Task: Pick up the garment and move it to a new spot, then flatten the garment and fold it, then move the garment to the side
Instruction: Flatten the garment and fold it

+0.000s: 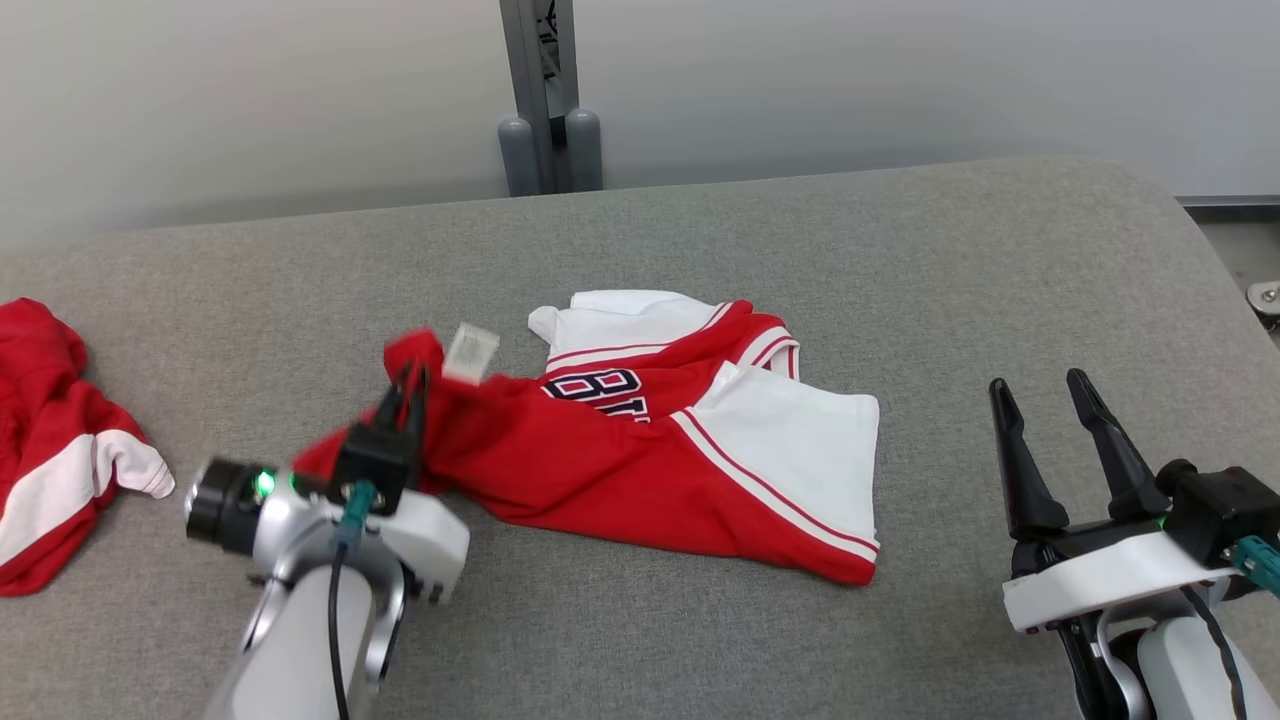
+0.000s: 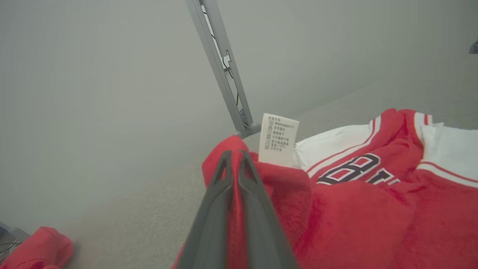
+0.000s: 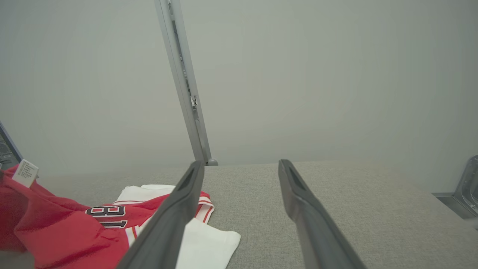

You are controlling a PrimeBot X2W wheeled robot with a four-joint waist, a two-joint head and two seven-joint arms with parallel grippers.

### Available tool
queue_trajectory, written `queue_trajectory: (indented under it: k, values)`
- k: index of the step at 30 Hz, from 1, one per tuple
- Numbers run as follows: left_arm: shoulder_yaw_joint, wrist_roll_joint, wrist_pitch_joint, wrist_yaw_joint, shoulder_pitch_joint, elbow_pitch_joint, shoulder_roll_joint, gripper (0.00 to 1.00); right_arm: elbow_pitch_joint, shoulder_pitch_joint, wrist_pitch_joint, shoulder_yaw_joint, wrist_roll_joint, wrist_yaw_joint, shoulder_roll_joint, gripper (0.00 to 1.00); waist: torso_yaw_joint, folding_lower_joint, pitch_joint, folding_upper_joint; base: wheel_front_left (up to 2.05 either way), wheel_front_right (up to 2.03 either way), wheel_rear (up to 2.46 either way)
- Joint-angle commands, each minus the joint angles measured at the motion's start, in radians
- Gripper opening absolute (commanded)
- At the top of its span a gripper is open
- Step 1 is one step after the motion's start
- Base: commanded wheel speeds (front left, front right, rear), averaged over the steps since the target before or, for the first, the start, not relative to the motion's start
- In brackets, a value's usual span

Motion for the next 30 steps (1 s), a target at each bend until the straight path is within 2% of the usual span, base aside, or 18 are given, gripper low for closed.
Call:
queue_trajectory:
  k: [1,4,5,9,11,12,13,17,23,30]
  values:
    - [-0.003,0.002,-0.001,-0.009,0.007,0.026,0.009,0.00,0.000,0.013,-0.001,0.002,0.001,0.000,-0.004,1.00,0.002,0.0000,-0.003,0.0000,0.00,0.00,0.00]
    - [-0.030,0.003,-0.001,-0.037,0.032,0.102,0.007,0.18,0.003,0.020,-0.001,-0.005,0.002,0.000,-0.004,1.00,0.011,0.0000,-0.009,0.0000,0.00,0.00,0.00]
    - [-0.033,0.001,-0.001,-0.040,0.041,0.114,0.007,0.28,0.003,0.023,-0.001,-0.009,0.002,0.000,-0.005,1.00,0.015,0.0000,-0.011,0.0000,0.00,0.00,0.00]
    - [-0.041,-0.006,-0.001,-0.036,0.080,0.119,0.007,0.37,0.005,0.040,-0.001,-0.015,0.000,0.000,-0.005,1.00,0.037,0.0000,-0.025,0.0000,0.00,0.00,0.00]
    - [-0.055,-0.013,-0.001,-0.057,0.105,0.109,0.005,0.46,0.008,0.040,-0.001,-0.014,0.000,0.000,-0.006,1.00,0.049,0.0000,-0.034,0.0000,0.00,0.00,0.00]
    - [-0.066,-0.013,-0.001,-0.073,0.120,0.110,0.004,0.88,0.009,0.044,-0.001,-0.014,-0.001,0.000,-0.007,1.00,0.056,0.0000,-0.038,0.0000,0.00,0.00,0.00]
    - [-0.075,-0.013,-0.001,-0.085,0.130,0.116,0.005,1.00,0.011,0.047,-0.001,-0.013,-0.001,0.000,-0.007,1.00,0.063,0.0000,-0.042,0.0000,0.00,0.00,0.00]
    - [-0.081,-0.021,-0.001,-0.100,0.151,0.085,0.006,1.00,0.012,0.051,-0.001,-0.016,-0.002,0.000,-0.011,1.00,0.091,0.0000,-0.051,0.0000,0.00,0.00,0.00]
    - [-0.029,-0.057,-0.001,-0.063,0.162,-0.023,0.013,1.00,0.011,0.056,-0.001,-0.025,-0.006,0.000,-0.012,1.00,0.126,0.0000,-0.061,0.0000,0.00,0.00,0.00]
    - [0.060,-0.095,-0.001,-0.017,0.183,-0.162,0.011,1.00,-0.002,0.054,-0.001,-0.024,-0.009,0.000,-0.007,1.00,0.137,0.0000,-0.069,0.0000,0.00,0.00,0.00]
